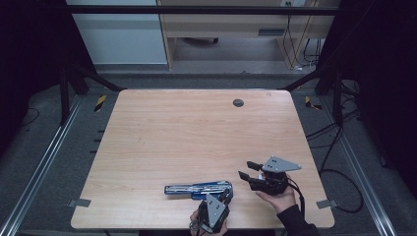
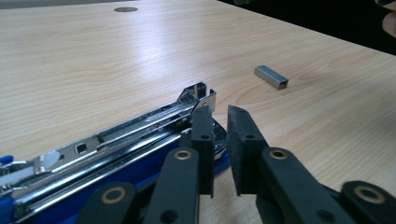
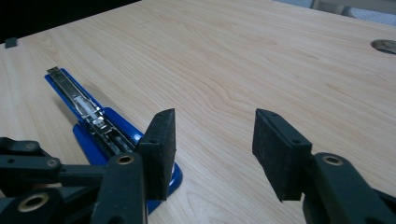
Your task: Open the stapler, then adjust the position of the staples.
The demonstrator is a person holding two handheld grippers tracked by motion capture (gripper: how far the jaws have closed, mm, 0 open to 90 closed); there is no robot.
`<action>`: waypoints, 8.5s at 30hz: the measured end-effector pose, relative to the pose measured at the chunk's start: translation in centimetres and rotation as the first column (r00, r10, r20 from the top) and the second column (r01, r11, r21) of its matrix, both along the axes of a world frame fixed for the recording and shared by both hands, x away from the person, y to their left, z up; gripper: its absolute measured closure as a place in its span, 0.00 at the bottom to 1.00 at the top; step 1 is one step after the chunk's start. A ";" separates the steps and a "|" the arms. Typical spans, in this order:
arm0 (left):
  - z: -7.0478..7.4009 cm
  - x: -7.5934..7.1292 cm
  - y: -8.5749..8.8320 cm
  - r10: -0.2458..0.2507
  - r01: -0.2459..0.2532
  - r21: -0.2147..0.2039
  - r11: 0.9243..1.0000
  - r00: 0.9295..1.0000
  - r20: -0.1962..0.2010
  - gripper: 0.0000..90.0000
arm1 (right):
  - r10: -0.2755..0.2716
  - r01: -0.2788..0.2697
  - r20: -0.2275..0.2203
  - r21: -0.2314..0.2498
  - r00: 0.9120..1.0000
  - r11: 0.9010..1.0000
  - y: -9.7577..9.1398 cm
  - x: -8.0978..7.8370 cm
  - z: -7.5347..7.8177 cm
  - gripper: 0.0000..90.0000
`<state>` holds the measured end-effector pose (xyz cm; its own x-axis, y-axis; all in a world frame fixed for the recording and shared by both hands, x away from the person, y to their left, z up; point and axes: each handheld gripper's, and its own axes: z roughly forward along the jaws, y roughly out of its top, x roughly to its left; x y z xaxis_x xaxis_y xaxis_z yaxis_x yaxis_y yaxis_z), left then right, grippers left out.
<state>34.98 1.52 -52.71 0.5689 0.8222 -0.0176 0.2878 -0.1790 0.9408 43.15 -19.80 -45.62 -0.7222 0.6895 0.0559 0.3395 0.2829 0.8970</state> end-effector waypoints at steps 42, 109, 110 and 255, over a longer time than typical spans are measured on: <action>11.2 7.6 13.0 -0.108 0.108 0.153 0.982 0.994 -0.005 0.48 | -0.278 0.262 -0.089 -0.163 0.956 0.951 -4.2 0.2 0.5 0.55; 6.1 7.0 25.8 0.162 -0.131 0.216 0.968 0.978 -0.130 0.50 | -0.326 0.210 -0.326 -0.344 0.887 0.915 -1.6 2.6 -2.7 0.82; 6.1 7.0 25.8 0.161 -0.130 0.218 0.967 0.978 -0.130 0.50 | -0.324 0.208 -0.326 -0.343 0.888 0.916 -1.6 2.6 -2.7 0.83; 6.1 7.2 25.3 0.143 -0.092 0.319 0.943 0.979 -0.142 0.58 | 0.372 -0.429 -0.222 -0.342 0.901 0.836 3.3 3.4 7.4 0.87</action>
<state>42.21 26.83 -46.63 0.4786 0.8624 0.1652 0.4673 -0.4094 0.7836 46.57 -16.47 -38.24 -0.9436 0.3301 -0.0250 0.2365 0.7251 0.6468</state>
